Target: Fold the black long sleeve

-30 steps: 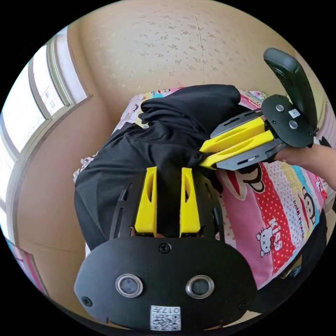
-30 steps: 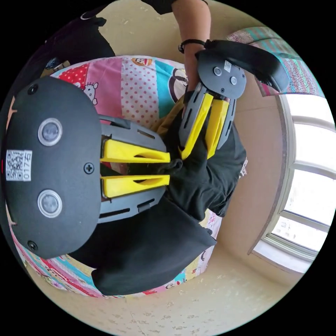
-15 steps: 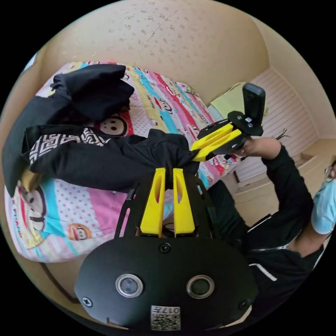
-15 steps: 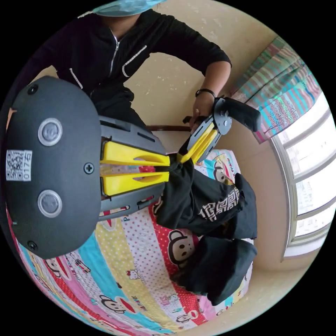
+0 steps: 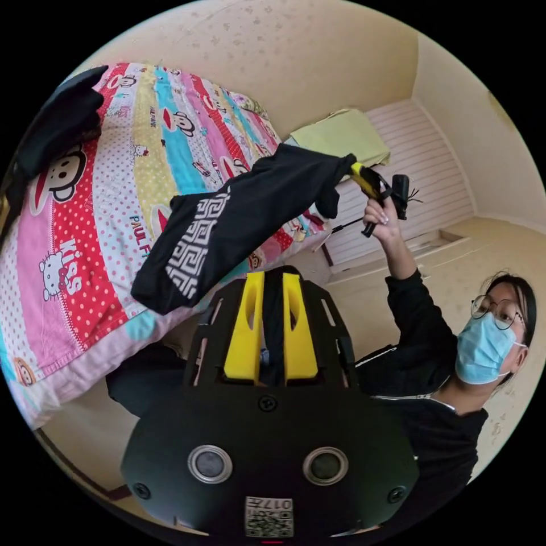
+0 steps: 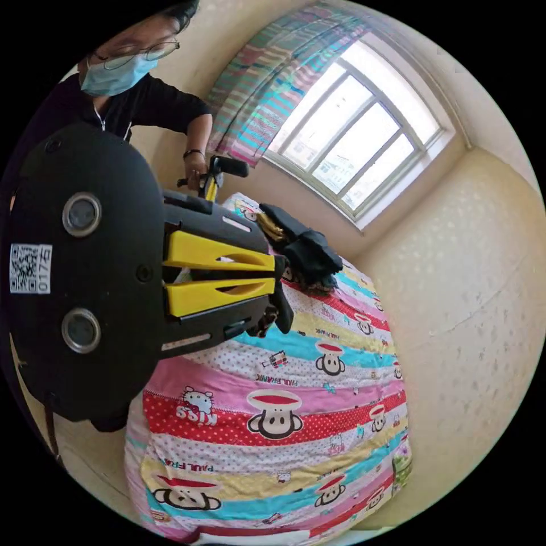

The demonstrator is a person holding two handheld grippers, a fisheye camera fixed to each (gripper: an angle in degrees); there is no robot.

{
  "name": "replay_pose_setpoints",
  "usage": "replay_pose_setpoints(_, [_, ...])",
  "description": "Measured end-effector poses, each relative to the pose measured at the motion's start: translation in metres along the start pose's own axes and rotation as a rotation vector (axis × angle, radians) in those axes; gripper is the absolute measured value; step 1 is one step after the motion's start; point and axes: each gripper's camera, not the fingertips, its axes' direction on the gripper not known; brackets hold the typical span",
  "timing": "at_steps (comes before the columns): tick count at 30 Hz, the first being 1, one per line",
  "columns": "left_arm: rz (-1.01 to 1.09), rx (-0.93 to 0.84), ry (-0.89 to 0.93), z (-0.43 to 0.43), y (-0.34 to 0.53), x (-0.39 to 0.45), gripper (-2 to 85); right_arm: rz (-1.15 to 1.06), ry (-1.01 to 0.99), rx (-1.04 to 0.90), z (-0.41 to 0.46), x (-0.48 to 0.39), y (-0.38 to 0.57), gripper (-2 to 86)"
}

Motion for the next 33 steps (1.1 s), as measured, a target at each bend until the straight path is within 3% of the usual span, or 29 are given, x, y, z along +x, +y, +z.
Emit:
replay_pose_setpoints(4, [0.078,-0.102,-0.124,0.057,0.013,-0.026,9.4,0.186,0.089,0.101,-0.059,0.069,0.031,2.3])
replay_pose_setpoints(7, [-0.030,-0.165,-0.174,0.101,0.011,-0.069,10.2,0.291,0.069,0.113,-0.090,0.112,0.080,1.9])
replay_pose_setpoints(10, [-0.081,-0.053,-0.072,0.113,-0.013,-0.101,10.7,0.387,-0.237,0.210,-0.125,0.134,0.138,1.3])
replay_pose_setpoints(12, [-0.094,-0.036,-0.107,0.121,-0.038,-0.113,12.6,0.467,-0.524,0.289,-0.147,0.141,0.177,1.0])
replay_pose_setpoints(14, [-0.081,-0.093,-0.186,0.140,-0.073,-0.127,12.7,0.476,-0.689,0.349,-0.159,0.138,0.199,1.1])
replay_pose_setpoints(17, [-0.118,-0.220,-0.192,0.175,-0.098,-0.146,7.4,0.468,-0.754,0.370,-0.177,0.118,0.221,2.0])
replay_pose_setpoints(22, [-0.065,-0.192,-0.163,0.191,-0.085,-0.124,5.0,0.316,-0.709,0.116,-0.183,0.056,0.209,7.0])
replay_pose_setpoints(27, [0.023,-0.045,0.064,0.171,-0.069,-0.084,3.1,0.116,-0.403,-0.056,-0.168,-0.044,0.191,13.9])
replay_pose_setpoints(31, [-0.066,0.097,0.294,0.171,-0.070,-0.076,1.9,0.031,-0.309,-0.041,-0.141,-0.112,0.184,14.5])
replay_pose_setpoints(33, [-0.075,0.099,0.327,0.182,-0.072,-0.067,1.5,0.056,-0.233,0.082,-0.138,-0.148,0.183,14.5])
